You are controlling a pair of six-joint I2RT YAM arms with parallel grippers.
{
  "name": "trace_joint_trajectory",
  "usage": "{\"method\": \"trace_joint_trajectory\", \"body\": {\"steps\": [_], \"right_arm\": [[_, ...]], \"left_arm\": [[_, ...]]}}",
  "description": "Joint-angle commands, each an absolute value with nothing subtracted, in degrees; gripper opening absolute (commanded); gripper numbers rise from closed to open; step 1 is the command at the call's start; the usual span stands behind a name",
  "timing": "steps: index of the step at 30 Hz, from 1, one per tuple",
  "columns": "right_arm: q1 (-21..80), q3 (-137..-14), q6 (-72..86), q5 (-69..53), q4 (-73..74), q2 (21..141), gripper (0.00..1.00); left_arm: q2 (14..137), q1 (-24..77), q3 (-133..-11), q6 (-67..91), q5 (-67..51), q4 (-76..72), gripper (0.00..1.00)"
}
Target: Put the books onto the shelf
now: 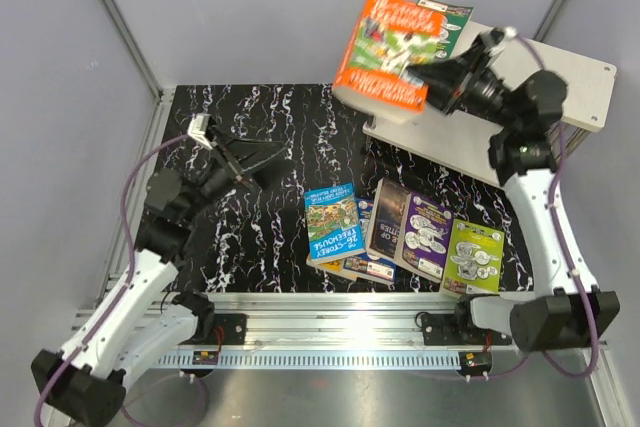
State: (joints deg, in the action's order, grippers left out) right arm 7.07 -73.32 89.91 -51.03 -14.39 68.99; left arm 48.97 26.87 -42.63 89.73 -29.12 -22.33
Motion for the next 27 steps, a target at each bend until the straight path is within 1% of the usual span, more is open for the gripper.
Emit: {"method": "trace_joint_trajectory", "body": {"steps": [1,2,3,4,5,6,7,8,9,11,13,14,15,17,21,27], "right_arm": [[-1.98,-83.38,100.89,-53.60,-29.88,74.78,0.00],[-3.76,-86.89,98.90,-55.79,-27.36,78.01,0.00],[-5.08,-95.97,95.57,-56.59,-16.02,79.61,0.00],[-7.10,-101.89,86.58,-57.21,-8.60,81.46,0.00],[-7.64,-108.30,81.44,-57.65,-0.87,86.43,0.00],[-8.52,-122.73,72.51,-57.05,15.22,92.92,0.00],[-8.53,-130.35,69.46,-57.04,22.25,92.99,0.00],[-9.40,-137.74,67.87,-57.04,27.89,100.38,0.00],[-10.01,-149.47,67.42,-57.65,33.78,104.03,0.00],[-12.03,-156.59,69.86,-59.84,36.55,112.10,0.00],[-12.83,-155.41,72.15,-61.34,34.81,114.08,0.00],[-13.27,-153.04,72.33,-62.22,33.59,113.73,0.00],[-13.71,-147.71,72.59,-62.57,31.05,113.38,0.00],[-14.15,-144.68,70.76,-62.49,31.20,113.20,0.00],[-14.24,-148.34,63.73,-60.03,40.49,116.80,0.00],[-14.41,-148.88,62.40,-56.52,38.50,120.14,0.00]], "left_arm": [[41.85,21.98,-42.89,83.15,-34.27,-11.27,0.99],[40.62,20.58,-42.98,82.27,-34.80,-7.16,0.99],[38.52,20.13,-43.15,80.53,-34.89,-5.38,0.99],[37.63,19.87,-43.24,79.81,-34.98,-3.62,0.99],[36.75,19.78,-43.24,79.20,-34.63,-0.56,0.99],[35.09,19.78,-43.16,78.23,-34.37,1.82,0.99],[34.29,19.78,-42.89,77.96,-34.19,1.85,0.99],[33.58,19.60,-42.72,77.78,-33.93,3.41,0.99],[32.70,19.69,-42.45,77.44,-33.49,4.30,0.99],[30.68,19.60,-42.36,77.08,-32.79,6.49,0.99],[29.71,19.60,-42.89,76.29,-32.26,8.25,0.99],[28.84,19.60,-43.24,75.68,-31.82,10.44,0.99],[28.39,19.60,-44.29,74.63,-31.56,11.50,0.99],[27.52,19.51,-45.61,73.05,-30.42,15.70,0.99],[26.46,19.60,-48.07,70.58,-29.53,20.12,0.99],[24.44,19.60,-47.72,71.19,-29.27,22.15,0.99]]}}
